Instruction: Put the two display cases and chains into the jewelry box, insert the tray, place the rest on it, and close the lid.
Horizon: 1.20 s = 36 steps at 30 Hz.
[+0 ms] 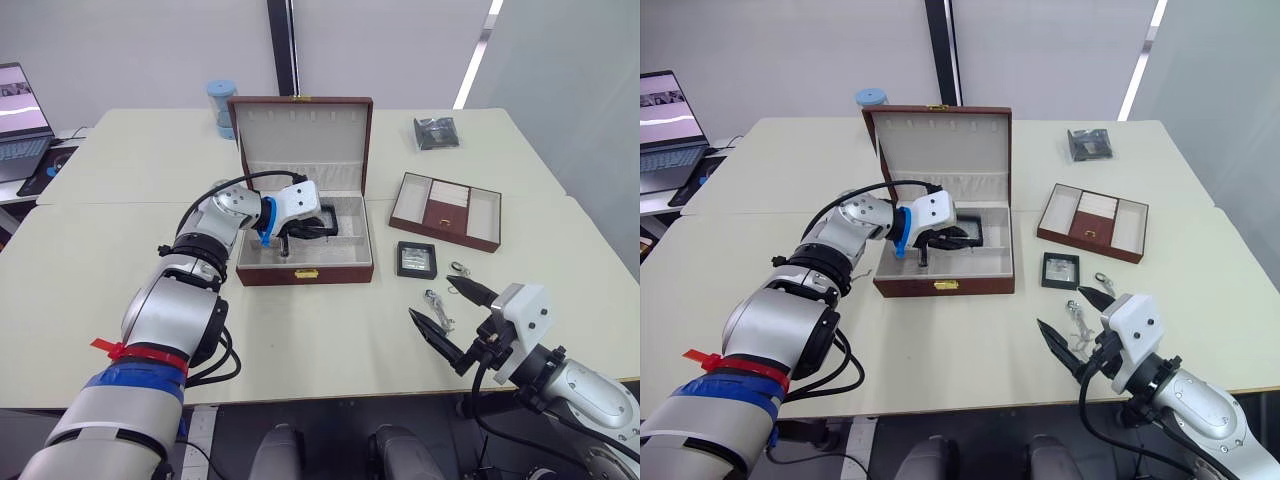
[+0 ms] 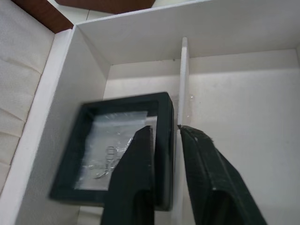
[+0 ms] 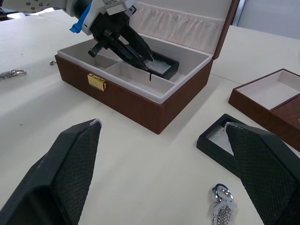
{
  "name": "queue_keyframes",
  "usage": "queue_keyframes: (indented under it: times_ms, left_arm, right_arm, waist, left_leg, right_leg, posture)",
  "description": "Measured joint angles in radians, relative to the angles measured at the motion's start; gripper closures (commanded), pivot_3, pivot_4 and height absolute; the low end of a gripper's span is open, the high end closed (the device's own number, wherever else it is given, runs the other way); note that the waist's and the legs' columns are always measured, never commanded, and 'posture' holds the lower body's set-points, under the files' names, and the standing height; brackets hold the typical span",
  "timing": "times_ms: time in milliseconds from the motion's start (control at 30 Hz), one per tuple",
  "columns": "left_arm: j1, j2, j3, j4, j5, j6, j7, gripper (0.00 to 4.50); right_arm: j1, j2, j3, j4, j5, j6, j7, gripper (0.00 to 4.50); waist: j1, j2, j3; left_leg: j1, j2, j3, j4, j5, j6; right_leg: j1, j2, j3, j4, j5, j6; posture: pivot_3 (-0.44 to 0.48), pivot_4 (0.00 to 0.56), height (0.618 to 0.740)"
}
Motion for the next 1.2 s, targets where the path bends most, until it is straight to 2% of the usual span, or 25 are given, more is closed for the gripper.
queue_keyframes:
  times_ms: [233, 267, 633, 833, 1000, 1167, 1200]
  left_arm:
    - [0.0, 0.001, 0.002, 0.007, 0.0, 0.015, 0.001, 0.19]
    - [0.0, 0.001, 0.005, 0.007, 0.0, 0.017, 0.001, 0.03]
    - [0.001, 0.002, 0.054, 0.007, -0.007, 0.043, -0.023, 0.03]
    - [0.011, 0.011, 0.178, -0.036, -0.135, 0.164, -0.182, 0.03]
    - [0.101, 0.081, 0.252, -0.225, -0.249, 0.344, -0.289, 0.03]
    - [0.331, 0.195, 0.322, -0.597, -0.356, 0.595, -0.274, 0.03]
    - [0.406, 0.227, 0.343, -0.716, -0.38, 0.659, -0.255, 0.03]
  right_arm:
    - [-0.001, 0.0, 0.0, 0.0, 0.0, 0.0, 0.001, 0.0]
    - [-0.001, 0.0, 0.0, 0.0, 0.0, 0.0, 0.001, 0.0]
    - [-0.016, 0.0, 0.0, 0.007, 0.004, 0.0, 0.019, 0.0]
    - [-0.032, -0.024, -0.029, 0.074, 0.046, -0.006, 0.086, 0.0]
    - [-0.042, -0.074, -0.092, 0.207, 0.067, -0.047, 0.196, 0.0]
    - [-0.087, -0.138, -0.155, 0.391, 0.066, -0.101, 0.309, 0.0]
    - [-0.105, -0.156, -0.165, 0.434, 0.066, -0.115, 0.339, 0.0]
  waist:
    - [0.0, 0.0, 0.0]
    - [0.0, 0.0, 0.0]
    - [0.0, 0.0, 0.0]
    - [-0.001, 0.0, 0.0]
    - [-0.005, 0.0, 0.0]
    - [-0.002, 0.0, 0.0]
    - [-0.004, 0.0, 0.0]
  left_leg:
    - [0.0, 0.0, 0.0, 0.0, 0.0, 0.0]
    - [0.0, 0.0, 0.0, 0.0, 0.0, 0.0]
    - [0.0, 0.0, 0.0, 0.0, 0.0, 0.0]
    - [0.0, 0.0, 0.0, 0.0, 0.0, 0.0]
    - [0.002, 0.001, 0.001, 0.0, 0.0, 0.0]
    - [0.002, 0.005, 0.0, 0.0, 0.0, 0.0]
    - [0.002, 0.007, 0.001, 0.0, 0.0, -0.001]
  right_leg:
    - [0.0, 0.0, 0.0, 0.0, 0.0, 0.0]
    - [0.0, 0.0, 0.0, 0.0, 0.0, 0.0]
    - [0.0, 0.0, 0.0, 0.0, 0.0, 0.0]
    - [0.0, 0.0, 0.0, 0.0, 0.0, 0.0]
    - [0.0, 0.0, 0.001, 0.001, 0.0, 0.0]
    - [0.001, -0.001, 0.002, 0.001, 0.0, 0.0]
    - [0.001, -0.002, 0.003, 0.001, 0.0, 0.0]
  posture:
    - [0.0, 0.15, 0.74]
    - [0.0, 0.15, 0.74]
    - [0.0, 0.15, 0.74]
    - [0.0, 0.15, 0.74]
    - [0.0, 0.15, 0.74]
    - [0.0, 0.15, 0.74]
    - [0.0, 0.15, 0.74]
